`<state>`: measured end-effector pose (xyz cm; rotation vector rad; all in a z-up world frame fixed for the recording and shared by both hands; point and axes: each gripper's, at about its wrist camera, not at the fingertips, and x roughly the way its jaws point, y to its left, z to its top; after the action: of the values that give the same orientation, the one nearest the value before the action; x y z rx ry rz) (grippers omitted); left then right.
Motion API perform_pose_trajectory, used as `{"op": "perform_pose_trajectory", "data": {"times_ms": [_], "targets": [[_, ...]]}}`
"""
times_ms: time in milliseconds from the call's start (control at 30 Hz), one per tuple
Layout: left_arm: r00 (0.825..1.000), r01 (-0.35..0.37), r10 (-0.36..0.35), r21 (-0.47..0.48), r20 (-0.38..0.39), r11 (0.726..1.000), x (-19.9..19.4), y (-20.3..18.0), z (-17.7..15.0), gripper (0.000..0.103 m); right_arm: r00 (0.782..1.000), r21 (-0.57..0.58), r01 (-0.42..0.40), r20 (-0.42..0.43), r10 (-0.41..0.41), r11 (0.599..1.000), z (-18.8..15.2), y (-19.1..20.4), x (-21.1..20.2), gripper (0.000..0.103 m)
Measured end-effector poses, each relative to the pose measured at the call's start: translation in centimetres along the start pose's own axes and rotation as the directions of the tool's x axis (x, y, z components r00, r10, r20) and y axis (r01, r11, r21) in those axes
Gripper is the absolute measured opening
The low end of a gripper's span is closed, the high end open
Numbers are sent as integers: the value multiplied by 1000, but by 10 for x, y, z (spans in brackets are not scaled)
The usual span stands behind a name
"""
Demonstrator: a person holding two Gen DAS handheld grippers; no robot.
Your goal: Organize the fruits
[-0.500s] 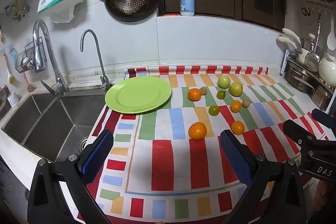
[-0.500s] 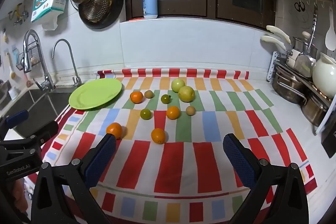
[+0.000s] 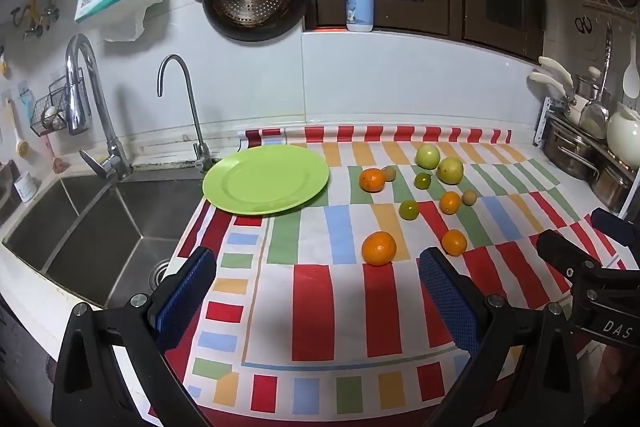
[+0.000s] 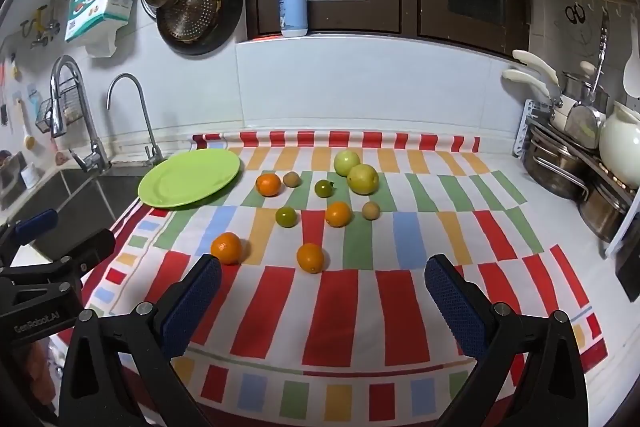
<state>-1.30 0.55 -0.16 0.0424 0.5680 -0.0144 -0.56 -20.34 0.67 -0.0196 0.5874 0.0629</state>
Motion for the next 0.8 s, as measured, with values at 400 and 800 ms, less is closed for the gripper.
{"op": "perform_pose_trajectory", "data": {"times_ms": [400, 800], "targets": [[1000, 1, -1, -9, -15, 1000, 7, 2, 7, 103, 1000, -8, -3, 1, 3, 1000, 1, 4, 3, 102], [1000, 3, -3, -11, -10, 1000, 8, 2, 7, 103, 1000, -11, -6, 7, 6, 1000, 2, 5, 1, 102]]}}
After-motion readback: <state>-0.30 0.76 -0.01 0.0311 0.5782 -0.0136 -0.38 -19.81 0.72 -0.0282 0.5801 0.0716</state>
